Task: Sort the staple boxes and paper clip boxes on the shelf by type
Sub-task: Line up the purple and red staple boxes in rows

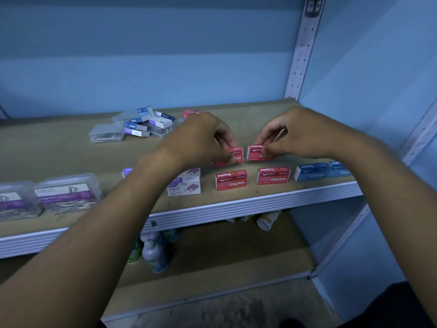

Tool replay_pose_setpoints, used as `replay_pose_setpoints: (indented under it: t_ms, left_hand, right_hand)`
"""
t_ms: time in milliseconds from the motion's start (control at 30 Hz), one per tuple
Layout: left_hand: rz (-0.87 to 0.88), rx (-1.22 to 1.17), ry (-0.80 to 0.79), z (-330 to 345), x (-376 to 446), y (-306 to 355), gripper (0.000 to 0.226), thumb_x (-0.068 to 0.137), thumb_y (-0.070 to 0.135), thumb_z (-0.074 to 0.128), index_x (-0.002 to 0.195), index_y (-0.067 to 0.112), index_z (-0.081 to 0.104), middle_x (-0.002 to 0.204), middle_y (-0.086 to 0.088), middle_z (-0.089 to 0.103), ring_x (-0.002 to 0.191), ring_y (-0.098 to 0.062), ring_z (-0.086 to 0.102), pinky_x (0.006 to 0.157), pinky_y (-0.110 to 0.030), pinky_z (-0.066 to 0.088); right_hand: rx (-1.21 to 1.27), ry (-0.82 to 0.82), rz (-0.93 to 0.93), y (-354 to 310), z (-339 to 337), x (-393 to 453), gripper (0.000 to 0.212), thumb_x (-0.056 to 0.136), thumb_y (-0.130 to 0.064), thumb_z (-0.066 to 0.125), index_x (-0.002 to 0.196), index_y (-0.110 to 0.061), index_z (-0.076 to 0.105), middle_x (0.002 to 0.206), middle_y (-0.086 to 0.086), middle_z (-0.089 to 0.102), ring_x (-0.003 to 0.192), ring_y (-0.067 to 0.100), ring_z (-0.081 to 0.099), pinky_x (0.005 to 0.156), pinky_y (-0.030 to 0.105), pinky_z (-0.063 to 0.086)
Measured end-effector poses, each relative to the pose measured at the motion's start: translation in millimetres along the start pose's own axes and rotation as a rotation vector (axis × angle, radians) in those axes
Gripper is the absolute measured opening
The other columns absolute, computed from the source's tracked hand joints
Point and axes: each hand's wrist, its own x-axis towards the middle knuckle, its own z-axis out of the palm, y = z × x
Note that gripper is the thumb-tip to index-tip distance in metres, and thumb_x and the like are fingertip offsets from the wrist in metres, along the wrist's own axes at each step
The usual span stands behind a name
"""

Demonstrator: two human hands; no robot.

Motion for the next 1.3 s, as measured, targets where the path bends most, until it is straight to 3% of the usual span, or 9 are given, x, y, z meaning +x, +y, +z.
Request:
replay_pose_setpoints:
  t_ms: [167,300,667,767,933,1133,1300]
  left_hand:
    - [0.002,0.015,-0.034,5.9,2.6,1.6,0.019,0.073,0.022,0.085,0.091,0.022,0.078,0.083,0.011,0.075,0.072,0.005,0.067,0.055,-0.005,0.048]
    - [0.011,0.003,-0.047,9.0,3.6,1.1,0.019,0.074,0.019,0.085,0.091,0.020,0.078,0.082,0.010,0.075,0.070,0.011,0.064,0.049,-0.001,0.041]
    - [0.019,0.027,-0.046,9.6,3.2,-3.8,0.018,0.074,0.022,0.085,0.091,0.021,0.078,0.083,0.011,0.075,0.073,0.011,0.064,0.052,0.001,0.041]
    - [0.026,0.000,-0.023,6.6,1.6,-5.1,0.016,0.075,0.030,0.084,0.088,0.023,0.078,0.082,0.012,0.074,0.068,0.014,0.063,0.052,0.000,0.040]
    - [-0.003,0.049,0.079,-0.9,-1.6,-10.7,0.033,0.081,0.059,0.068,0.084,0.027,0.076,0.083,0.013,0.073,0.080,0.002,0.065,0.069,-0.017,0.051]
    - [-0.059,0.179,0.191,-9.9,-3.8,-21.4,0.041,0.091,0.058,0.055,0.086,0.021,0.074,0.090,0.005,0.071,0.082,-0.008,0.061,0.066,-0.020,0.042]
    - [-0.178,0.251,0.206,-18.9,-5.6,-39.2,0.040,0.091,0.055,0.057,0.095,0.018,0.073,0.106,-0.002,0.067,0.098,-0.017,0.059,0.084,-0.031,0.047]
  right_hand:
    - [0.017,-0.023,0.006,5.7,-0.2,-2.5,0.017,0.084,-0.015,0.078,0.090,-0.032,0.080,0.082,-0.018,0.076,0.077,-0.002,0.070,0.073,0.017,0.053]
    - [0.013,-0.058,0.010,8.6,3.0,-2.3,0.017,0.083,-0.016,0.079,0.090,-0.032,0.080,0.081,-0.017,0.076,0.076,-0.002,0.071,0.075,0.021,0.055]
    - [-0.034,-0.080,0.006,9.9,3.5,0.6,0.013,0.083,-0.023,0.079,0.090,-0.034,0.080,0.081,-0.022,0.075,0.076,-0.006,0.069,0.070,0.017,0.051]
    - [-0.035,-0.062,-0.019,8.9,2.9,1.2,0.004,0.084,-0.033,0.078,0.087,-0.036,0.080,0.082,-0.026,0.074,0.080,-0.009,0.067,0.064,0.007,0.047]
    - [-0.041,0.006,-0.036,5.6,6.2,6.9,0.007,0.086,-0.039,0.072,0.084,-0.040,0.079,0.083,-0.030,0.072,0.083,-0.014,0.063,0.069,0.013,0.044]
    - [-0.056,0.026,-0.052,-4.5,17.8,25.7,0.008,0.088,-0.041,0.071,0.085,-0.042,0.078,0.083,-0.034,0.069,0.083,-0.021,0.057,0.064,0.007,0.038]
    - [-0.062,0.025,-0.091,-21.6,32.9,43.1,0.009,0.088,-0.033,0.071,0.090,-0.037,0.079,0.090,-0.027,0.072,0.085,-0.019,0.058,0.062,-0.002,0.038]
